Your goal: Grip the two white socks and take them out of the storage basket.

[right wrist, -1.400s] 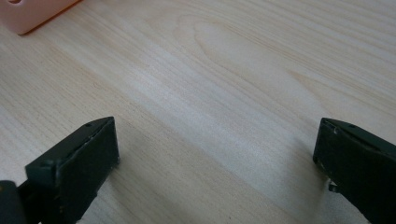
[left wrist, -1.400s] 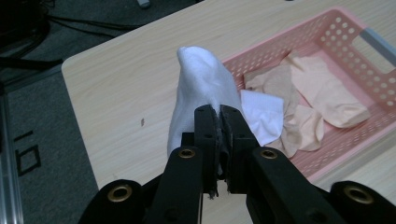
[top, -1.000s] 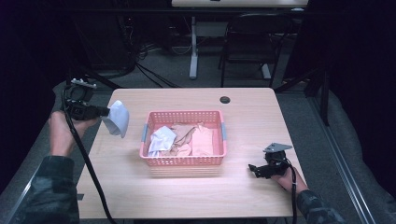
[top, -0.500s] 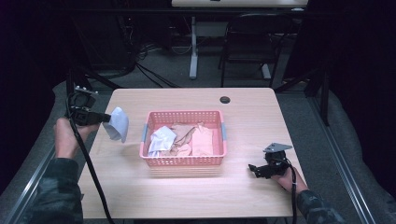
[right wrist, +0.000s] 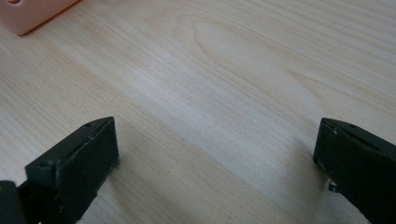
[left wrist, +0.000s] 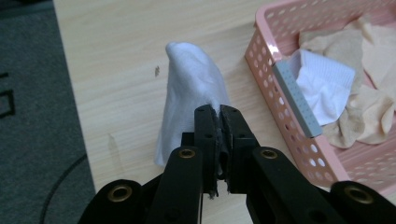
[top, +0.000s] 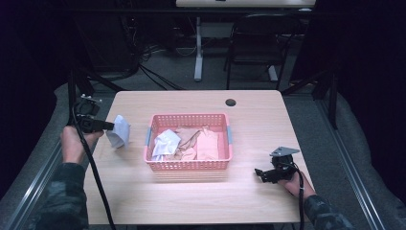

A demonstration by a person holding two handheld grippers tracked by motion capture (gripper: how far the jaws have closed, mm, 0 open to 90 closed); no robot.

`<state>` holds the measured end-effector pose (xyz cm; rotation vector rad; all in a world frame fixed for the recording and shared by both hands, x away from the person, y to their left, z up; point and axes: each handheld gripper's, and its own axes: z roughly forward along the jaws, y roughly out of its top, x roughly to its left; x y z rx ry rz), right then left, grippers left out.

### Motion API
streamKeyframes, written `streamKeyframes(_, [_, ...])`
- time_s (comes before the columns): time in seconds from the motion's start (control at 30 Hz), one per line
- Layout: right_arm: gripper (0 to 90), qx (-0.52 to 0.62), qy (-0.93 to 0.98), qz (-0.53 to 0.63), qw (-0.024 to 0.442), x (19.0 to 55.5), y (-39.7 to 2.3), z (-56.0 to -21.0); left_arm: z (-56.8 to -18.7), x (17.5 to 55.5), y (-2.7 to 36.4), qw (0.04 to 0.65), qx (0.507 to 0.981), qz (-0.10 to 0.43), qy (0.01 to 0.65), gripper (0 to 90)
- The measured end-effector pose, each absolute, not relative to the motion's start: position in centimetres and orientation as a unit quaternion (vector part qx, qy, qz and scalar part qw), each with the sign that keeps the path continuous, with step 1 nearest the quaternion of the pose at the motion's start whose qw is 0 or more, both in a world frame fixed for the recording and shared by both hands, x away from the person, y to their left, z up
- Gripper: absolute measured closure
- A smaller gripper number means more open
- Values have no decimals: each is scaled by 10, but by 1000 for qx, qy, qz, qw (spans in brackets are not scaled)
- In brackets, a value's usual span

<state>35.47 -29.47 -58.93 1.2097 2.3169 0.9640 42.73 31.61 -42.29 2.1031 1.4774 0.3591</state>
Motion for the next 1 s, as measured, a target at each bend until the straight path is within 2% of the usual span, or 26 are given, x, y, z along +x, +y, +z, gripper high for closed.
streamKeyframes(0.6, [0,428,819,340,178,355,-295,-589,-515,444,326,241,756,88,603,859])
streamKeyframes(1.0, [0,427,818,340,178,355,-295,-589,-552,447,329,240,736,71,629,835])
